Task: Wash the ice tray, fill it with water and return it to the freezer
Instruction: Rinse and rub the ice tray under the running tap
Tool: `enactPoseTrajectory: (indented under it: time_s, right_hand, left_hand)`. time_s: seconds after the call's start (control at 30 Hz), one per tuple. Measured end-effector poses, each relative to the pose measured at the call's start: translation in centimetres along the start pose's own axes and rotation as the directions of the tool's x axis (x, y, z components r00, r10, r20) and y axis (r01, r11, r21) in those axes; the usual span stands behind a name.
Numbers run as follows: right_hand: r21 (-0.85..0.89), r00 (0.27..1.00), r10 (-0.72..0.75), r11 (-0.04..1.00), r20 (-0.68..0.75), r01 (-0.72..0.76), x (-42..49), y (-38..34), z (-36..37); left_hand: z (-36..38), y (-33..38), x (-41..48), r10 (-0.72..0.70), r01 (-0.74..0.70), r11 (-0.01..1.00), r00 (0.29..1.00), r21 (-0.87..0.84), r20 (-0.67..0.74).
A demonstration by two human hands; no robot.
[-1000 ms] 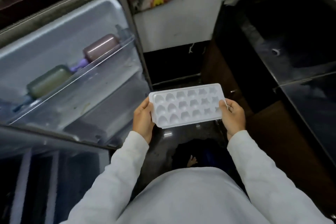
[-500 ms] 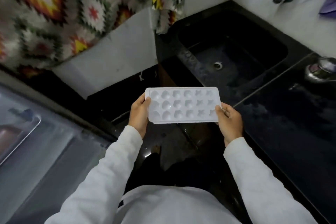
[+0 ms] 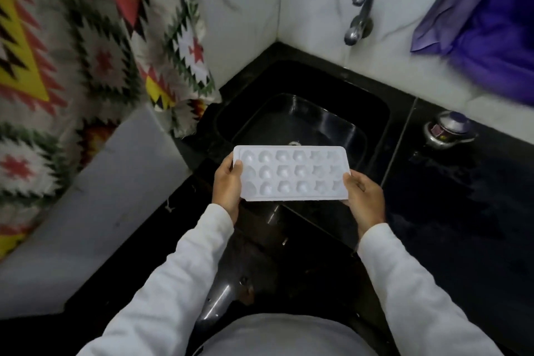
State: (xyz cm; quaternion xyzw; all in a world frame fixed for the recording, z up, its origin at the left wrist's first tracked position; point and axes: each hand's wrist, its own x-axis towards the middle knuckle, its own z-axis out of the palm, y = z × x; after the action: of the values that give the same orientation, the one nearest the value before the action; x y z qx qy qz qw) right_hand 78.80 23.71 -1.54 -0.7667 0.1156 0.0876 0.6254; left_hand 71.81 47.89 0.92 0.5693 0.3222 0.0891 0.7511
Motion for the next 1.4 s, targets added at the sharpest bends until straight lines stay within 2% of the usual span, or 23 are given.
enactPoseTrajectory:
  time_s: [0.17,0.4,0.57,0.7,0.83,1.1,1.23,1.4]
  right_hand:
    - [-0.054,1.000,-0.008,0.999,-0.012,0.007,4.7,-2.2,0.5]
    - [-0.053,0.986,-0.104,0.994,-0.132,0.098,16.0,-6.7,0.2]
    - [-0.039,0.988,-0.147,0.989,-0.041,0.145,26.0,-11.9,1.4]
    - [0.014,0.995,-0.055,0.998,0.080,0.054,32.3,-14.9,2.9]
    - [0.101,0.991,0.050,0.993,0.124,-0.062,37.5,-17.7,3.8]
    - [0.209,0.974,0.117,0.965,0.195,-0.158,43.0,-21.0,5.7]
    - [0.303,0.976,0.109,0.939,0.187,-0.163,43.9,-20.2,6.1]
    - [0.271,0.985,0.106,0.952,0.133,-0.139,44.7,-19.9,6.3]
  left_hand:
    - [2.9,2.2,5.5,0.026,-0.025,0.998,0.999,0.061,-0.028]
    - [7.0,4.8,11.0,0.072,-0.064,0.993,0.994,0.099,-0.081]
    - [10.3,6.3,14.0,0.075,-0.065,0.994,0.990,0.083,-0.120]
    - [12.3,7.3,15.8,0.068,-0.059,0.996,0.988,0.069,-0.139]
    - [13.5,8.2,18.0,0.078,-0.069,0.995,0.988,0.067,-0.135]
    - [14.2,10.0,21.6,0.068,-0.064,0.997,0.988,0.033,-0.136]
    - [14.4,10.4,22.8,0.064,-0.060,0.998,0.990,0.033,-0.124]
    - [14.9,10.7,23.9,0.062,-0.057,0.997,0.992,0.046,-0.112]
